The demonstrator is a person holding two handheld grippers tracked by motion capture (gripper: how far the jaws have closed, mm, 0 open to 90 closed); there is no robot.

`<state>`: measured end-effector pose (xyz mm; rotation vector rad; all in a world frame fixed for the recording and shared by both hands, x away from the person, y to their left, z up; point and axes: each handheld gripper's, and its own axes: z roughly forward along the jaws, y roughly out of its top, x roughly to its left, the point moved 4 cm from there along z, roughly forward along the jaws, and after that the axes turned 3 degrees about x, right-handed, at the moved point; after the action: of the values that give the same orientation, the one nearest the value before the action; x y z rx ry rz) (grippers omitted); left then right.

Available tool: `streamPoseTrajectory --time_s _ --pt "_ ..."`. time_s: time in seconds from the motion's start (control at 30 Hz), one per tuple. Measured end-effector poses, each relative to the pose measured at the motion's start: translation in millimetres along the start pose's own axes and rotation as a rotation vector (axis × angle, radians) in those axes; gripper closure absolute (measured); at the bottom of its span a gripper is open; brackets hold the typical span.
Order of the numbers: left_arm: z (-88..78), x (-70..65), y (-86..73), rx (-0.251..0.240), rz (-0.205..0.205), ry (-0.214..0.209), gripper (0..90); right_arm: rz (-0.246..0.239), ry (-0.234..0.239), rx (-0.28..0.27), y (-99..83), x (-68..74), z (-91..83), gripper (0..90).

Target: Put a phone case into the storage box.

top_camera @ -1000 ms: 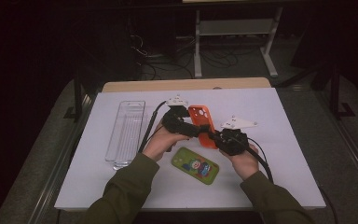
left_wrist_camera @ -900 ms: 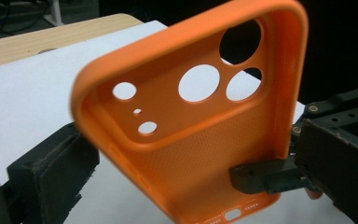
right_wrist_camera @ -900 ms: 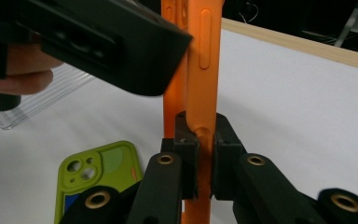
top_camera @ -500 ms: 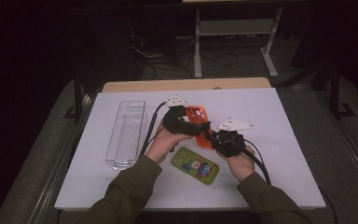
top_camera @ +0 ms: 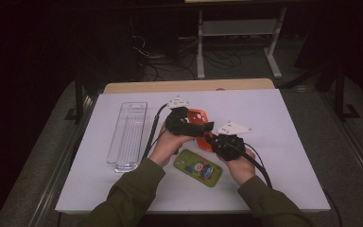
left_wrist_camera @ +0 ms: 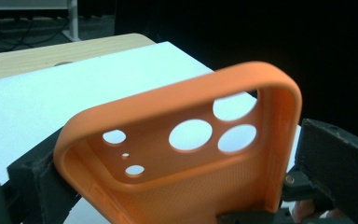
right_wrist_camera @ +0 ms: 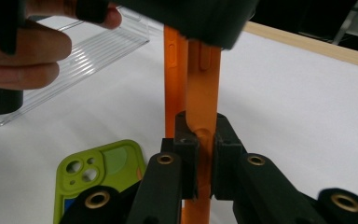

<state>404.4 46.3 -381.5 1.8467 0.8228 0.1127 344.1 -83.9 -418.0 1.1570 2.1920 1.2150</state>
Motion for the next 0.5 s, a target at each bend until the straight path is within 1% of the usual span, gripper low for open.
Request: streamPoseTrajectory --time_s 0.03,0.17,0.2,0.23,0.27,0.33,0.37,0.43,0.5 --pt "0.1 0.3 0.0 -0.004 -0.001 -0.001 0.0 -0.009 -0.002 0.002 -0.5 -0.2 0.4 82.1" --pt "0.3 0.7 -0.6 -0.008 -0.018 0.0 0.2 -0.009 0.001 0.006 -1.3 1.5 2.1 82.0" --pt "-0.9 1.4 -0.7 -0.007 -0.017 0.006 2.3 -0.008 0.0 0.01 -1.6 1.6 2.3 82.1" --pt "-1.3 1.8 -0.4 -0.015 -0.019 0.004 4.7 -0.011 -0.002 0.014 -2.0 1.5 2.7 82.1" --pt "-1.8 2.3 -0.4 -0.012 -0.026 0.003 6.0 -0.013 -0.003 0.016 -2.3 1.5 3.0 82.1" --pt "-2.0 2.6 -0.6 -0.015 -0.032 0.0 6.4 -0.018 -0.004 0.017 -2.5 1.8 3.6 82.1" --pt "-2.5 3.1 -0.6 -0.015 -0.028 0.0 6.8 -0.021 -0.004 0.017 -2.7 2.2 3.8 82.0" --pt "-3.8 3.6 -0.4 -0.015 -0.032 0.0 9.3 -0.028 -0.004 0.019 -3.1 2.9 4.3 82.0" --pt "-4.8 4.1 0.1 -0.027 -0.033 0.002 12.8 -0.038 -0.007 0.016 -3.1 3.2 4.7 82.0"
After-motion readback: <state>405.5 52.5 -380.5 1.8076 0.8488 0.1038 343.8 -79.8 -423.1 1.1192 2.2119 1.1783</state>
